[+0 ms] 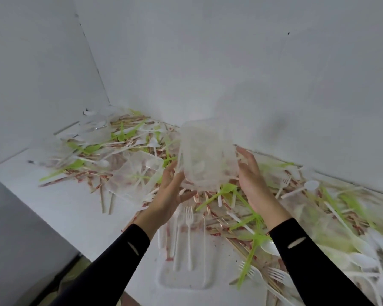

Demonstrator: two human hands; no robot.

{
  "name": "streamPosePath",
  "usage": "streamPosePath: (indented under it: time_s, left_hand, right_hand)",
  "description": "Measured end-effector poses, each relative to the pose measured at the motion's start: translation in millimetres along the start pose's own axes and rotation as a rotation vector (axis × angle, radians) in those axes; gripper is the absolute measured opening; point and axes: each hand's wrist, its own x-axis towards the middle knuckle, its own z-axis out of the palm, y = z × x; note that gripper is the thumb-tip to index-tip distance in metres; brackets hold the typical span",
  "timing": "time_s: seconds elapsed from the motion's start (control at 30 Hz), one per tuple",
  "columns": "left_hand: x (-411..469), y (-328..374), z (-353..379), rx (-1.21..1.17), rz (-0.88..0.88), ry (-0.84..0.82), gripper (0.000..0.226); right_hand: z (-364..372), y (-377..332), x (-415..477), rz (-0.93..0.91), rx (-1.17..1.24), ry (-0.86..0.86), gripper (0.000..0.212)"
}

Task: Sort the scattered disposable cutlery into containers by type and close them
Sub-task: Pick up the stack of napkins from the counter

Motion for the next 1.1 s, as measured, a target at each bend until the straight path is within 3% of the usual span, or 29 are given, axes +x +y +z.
streamPosePath:
  time_s: [0.13,0.23,0.3,0.4,0.5,0.7,0.93,1.03,1.1]
  left_hand:
    - [6,11,-31,0.037,0.053,-0.046,0.057]
    - [10,31,-59,-0.001,0.090,-0.078,0.067]
    - [15,44,-82,-0.008,0.099,-0.094,0.076]
    - [22,60,-109,-0.040,0.124,-0.113,0.072]
    - [26,80,-138,-0.029,0.185,-0.142,0.068]
    - [23,102,-190,0.115,0.197,-0.171,0.086]
    - [34,119,-262,0.282,0.208,-0.130,0.077]
    - [48,127,-292,0.316,0.214,0.026,0.064]
    - [64,129,-318,0.370,0.248,0.363,0.047]
  right_hand:
    - [17,-15,7,0.057,0.077,-0.019,0.052]
    - [51,-25,17,0.035,-0.044,-0.040,0.081]
    - [79,-29,28,-0.011,-0.065,-0.011,0.069]
    - [114,-35,42,-0.055,-0.027,0.029,0.038]
    - [162,-37,55,-0.051,-0.021,0.088,0.027]
    - [247,-29,77,-0.002,-0.081,0.169,0.046]
    - [308,-19,102,0.036,0.014,0.001,0.061]
    - [319,-21,116,0.044,0.017,-0.067,0.056]
    - [327,-23,123,0.054,-0.025,-0.086,0.044]
